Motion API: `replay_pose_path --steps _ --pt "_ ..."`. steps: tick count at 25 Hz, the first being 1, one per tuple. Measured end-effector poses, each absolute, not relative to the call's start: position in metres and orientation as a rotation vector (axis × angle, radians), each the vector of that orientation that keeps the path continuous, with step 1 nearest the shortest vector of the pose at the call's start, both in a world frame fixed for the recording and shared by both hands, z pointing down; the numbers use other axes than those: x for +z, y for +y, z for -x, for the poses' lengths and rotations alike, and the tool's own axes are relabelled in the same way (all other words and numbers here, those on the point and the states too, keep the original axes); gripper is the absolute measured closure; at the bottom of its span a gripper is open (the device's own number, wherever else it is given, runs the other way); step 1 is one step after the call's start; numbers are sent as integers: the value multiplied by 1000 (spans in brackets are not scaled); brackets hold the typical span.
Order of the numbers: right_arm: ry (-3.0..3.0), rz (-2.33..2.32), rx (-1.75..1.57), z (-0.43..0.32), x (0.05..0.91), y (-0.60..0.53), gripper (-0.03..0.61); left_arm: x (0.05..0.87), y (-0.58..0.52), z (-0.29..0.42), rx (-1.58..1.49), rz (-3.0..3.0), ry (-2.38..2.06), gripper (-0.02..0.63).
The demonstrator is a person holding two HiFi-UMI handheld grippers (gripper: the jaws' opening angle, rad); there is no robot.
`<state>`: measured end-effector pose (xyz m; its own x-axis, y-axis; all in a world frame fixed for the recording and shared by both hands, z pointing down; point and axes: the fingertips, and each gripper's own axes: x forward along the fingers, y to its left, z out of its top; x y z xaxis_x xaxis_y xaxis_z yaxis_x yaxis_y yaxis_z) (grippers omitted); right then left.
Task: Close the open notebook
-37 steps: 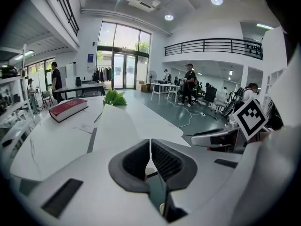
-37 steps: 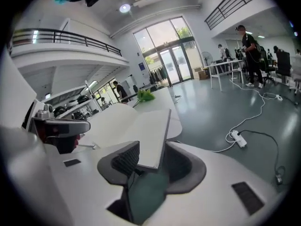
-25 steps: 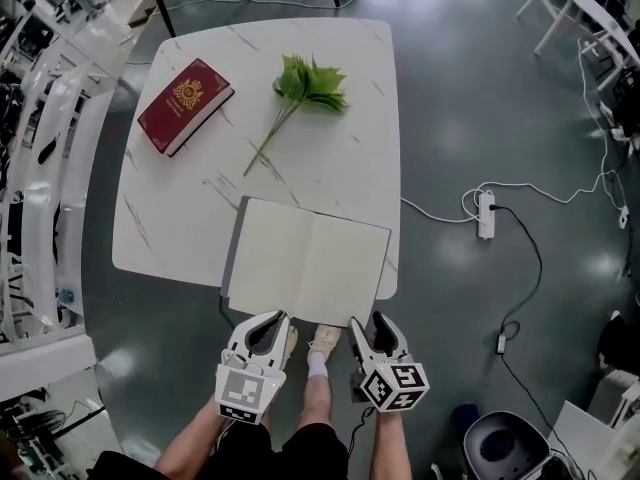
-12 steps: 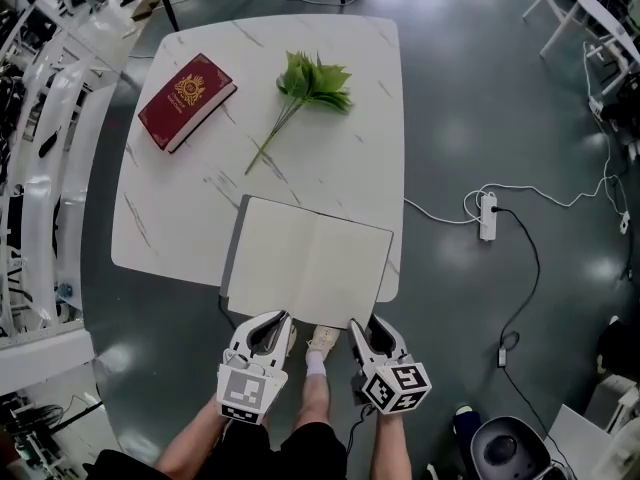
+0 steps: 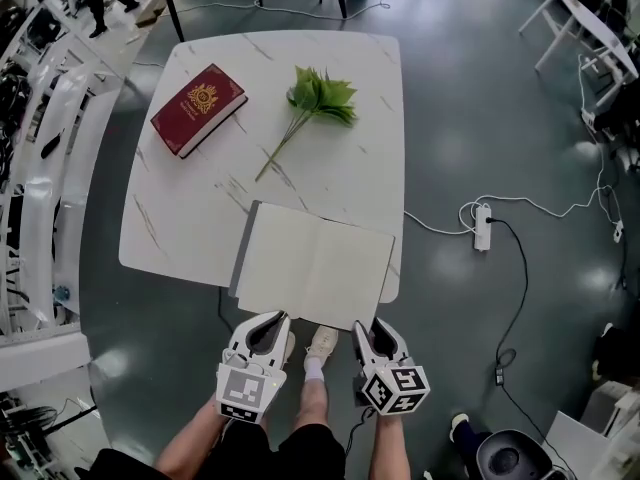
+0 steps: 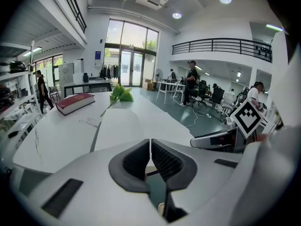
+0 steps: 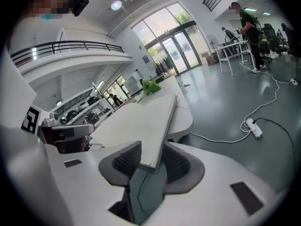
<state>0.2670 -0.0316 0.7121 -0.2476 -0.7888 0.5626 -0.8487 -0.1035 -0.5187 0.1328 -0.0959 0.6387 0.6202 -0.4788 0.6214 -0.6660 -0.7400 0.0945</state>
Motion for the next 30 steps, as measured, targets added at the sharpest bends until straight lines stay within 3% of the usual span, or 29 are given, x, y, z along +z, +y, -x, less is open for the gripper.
replay_pose_path --steps 30 --pt "-2110 -1916 1010 -203 598 -57 476 544 -109 -41 699 -2594 -1070 583"
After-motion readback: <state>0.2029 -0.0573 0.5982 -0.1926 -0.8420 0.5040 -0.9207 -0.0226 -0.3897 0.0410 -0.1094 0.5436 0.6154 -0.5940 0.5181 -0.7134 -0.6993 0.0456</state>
